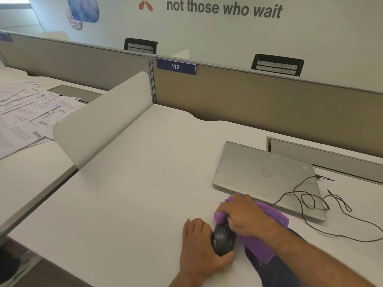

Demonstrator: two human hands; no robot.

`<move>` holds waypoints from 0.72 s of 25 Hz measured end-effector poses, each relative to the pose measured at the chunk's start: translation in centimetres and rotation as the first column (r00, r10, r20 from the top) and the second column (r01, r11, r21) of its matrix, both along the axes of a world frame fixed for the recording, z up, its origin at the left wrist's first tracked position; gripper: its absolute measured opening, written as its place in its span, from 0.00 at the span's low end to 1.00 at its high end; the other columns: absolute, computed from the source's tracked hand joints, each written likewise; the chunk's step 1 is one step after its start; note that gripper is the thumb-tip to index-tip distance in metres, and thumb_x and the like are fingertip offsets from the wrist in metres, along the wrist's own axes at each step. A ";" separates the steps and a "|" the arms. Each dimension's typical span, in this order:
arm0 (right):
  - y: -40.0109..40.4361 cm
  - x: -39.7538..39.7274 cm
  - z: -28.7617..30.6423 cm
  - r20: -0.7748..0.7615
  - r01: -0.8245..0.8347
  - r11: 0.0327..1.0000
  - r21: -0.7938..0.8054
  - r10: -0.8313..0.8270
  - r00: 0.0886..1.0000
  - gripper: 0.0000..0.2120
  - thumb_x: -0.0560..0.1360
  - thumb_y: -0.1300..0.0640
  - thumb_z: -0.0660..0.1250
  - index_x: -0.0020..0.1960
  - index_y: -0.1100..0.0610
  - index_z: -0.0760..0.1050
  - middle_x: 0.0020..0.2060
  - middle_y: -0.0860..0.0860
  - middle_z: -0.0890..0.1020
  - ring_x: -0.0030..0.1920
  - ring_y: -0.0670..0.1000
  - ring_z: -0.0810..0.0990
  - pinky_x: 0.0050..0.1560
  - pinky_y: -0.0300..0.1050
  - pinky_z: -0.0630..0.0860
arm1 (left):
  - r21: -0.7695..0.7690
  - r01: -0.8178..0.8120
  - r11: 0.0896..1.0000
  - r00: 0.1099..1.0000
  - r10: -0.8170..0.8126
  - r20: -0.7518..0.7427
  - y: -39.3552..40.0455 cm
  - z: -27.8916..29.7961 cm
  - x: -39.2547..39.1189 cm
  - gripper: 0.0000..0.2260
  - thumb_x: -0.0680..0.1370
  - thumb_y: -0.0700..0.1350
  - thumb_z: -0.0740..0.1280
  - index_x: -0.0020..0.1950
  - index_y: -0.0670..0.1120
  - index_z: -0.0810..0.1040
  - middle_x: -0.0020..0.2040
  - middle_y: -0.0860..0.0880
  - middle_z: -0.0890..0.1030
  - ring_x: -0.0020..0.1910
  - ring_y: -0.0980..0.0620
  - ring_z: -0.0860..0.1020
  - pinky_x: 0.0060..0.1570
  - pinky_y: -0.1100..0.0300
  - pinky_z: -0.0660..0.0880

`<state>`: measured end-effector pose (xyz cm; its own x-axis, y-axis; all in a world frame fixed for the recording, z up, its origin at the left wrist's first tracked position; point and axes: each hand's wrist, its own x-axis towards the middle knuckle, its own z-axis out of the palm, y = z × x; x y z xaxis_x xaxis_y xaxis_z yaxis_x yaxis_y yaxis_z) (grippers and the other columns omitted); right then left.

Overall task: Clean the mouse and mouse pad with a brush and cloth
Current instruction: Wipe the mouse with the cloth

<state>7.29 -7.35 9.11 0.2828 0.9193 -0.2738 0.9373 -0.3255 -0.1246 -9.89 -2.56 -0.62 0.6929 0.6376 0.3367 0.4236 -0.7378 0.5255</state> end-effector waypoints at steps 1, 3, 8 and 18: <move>-0.5 0.3 0.0 -0.020 0.039 0.998 0.042 -0.038 0.999 0.18 0.72 0.56 0.59 0.58 0.40 0.73 0.51 0.43 0.78 0.55 0.50 0.70 0.59 0.49 0.65 | 0.003 -0.001 1.000 1.000 0.001 -0.012 0.0 0.0 0.0 0.30 0.59 0.73 0.71 0.41 0.50 0.69 0.42 0.56 0.65 0.44 0.53 0.66 0.56 0.45 0.76; -1.7 1.1 0.2 -0.101 0.174 0.976 0.131 -0.161 0.982 0.20 0.75 0.54 0.58 0.62 0.35 0.69 0.51 0.45 0.73 0.53 0.51 0.69 0.57 0.48 0.67 | -0.002 0.006 1.000 0.999 -0.006 -0.042 0.1 0.0 -0.1 0.31 0.59 0.75 0.70 0.41 0.50 0.69 0.42 0.55 0.66 0.44 0.51 0.68 0.58 0.44 0.75; -5.5 2.7 2.8 -0.335 0.376 0.879 0.292 -0.275 0.901 0.23 0.76 0.56 0.60 0.63 0.30 0.67 0.53 0.45 0.75 0.53 0.47 0.72 0.55 0.42 0.69 | -0.155 0.031 0.987 0.999 -0.037 -0.037 0.5 0.6 -0.4 0.35 0.63 0.81 0.63 0.48 0.51 0.72 0.46 0.56 0.70 0.48 0.53 0.70 0.58 0.52 0.73; -10.3 -5.2 1.3 -0.031 -0.042 0.946 0.320 0.055 0.998 0.23 0.71 0.46 0.67 0.65 0.39 0.68 0.60 0.33 0.75 0.56 0.42 0.74 0.55 0.42 0.74 | 0.014 0.912 0.411 0.281 -0.599 -0.749 12.0 9.5 10.3 0.37 0.70 0.52 0.79 0.75 0.64 0.66 0.76 0.50 0.64 0.75 0.46 0.56 0.69 0.47 0.59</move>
